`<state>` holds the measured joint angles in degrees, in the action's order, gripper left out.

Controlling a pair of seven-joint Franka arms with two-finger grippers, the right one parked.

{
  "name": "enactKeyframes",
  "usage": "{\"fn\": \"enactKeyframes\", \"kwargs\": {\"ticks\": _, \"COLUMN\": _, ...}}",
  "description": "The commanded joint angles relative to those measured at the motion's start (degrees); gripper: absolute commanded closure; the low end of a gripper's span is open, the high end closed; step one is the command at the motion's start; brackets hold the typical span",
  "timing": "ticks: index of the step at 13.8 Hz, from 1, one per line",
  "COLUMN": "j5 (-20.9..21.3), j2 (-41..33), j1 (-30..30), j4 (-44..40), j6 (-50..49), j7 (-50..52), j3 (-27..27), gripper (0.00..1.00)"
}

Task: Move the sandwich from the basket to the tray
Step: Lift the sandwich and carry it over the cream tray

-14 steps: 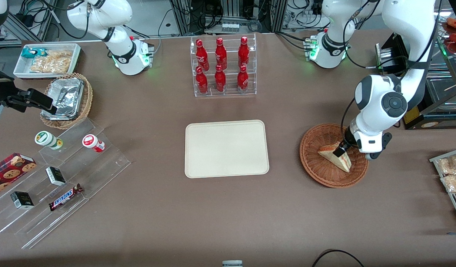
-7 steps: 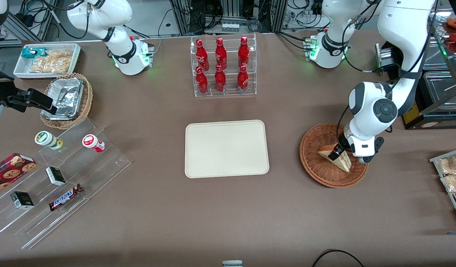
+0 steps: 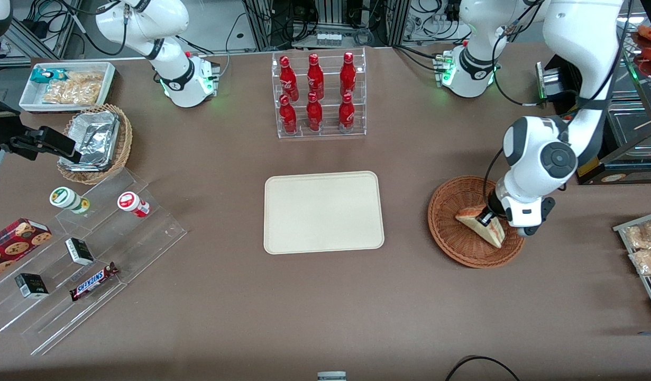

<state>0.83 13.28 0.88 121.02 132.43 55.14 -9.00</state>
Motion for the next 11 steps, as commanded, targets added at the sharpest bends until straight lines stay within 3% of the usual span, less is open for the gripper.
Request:
{"fn": "enactKeyframes", "kwargs": {"ticks": 1, "j5": 0.7, "j2": -2.3, "j1": -2.0, "j4": -10.8, "j6": -15.6, "j7": 0.1, "j3": -0.6, "gripper": 0.94}}
{"fn": "enactKeyframes", "kwargs": {"ticks": 5, "j5": 0.8, "j2": 2.2, "j1": -11.2, "j4": -26.3, "j6": -26.0, "j7": 0.3, "j3": -0.9, "gripper": 0.94}}
{"fn": "enactKeyframes", "kwargs": {"ticks": 11, "j5": 0.7, "j2": 11.3, "j1": -28.5, "j4": -33.1, "j6": -25.5, "j7": 0.8, "j3": -0.9, "gripper": 0.93}}
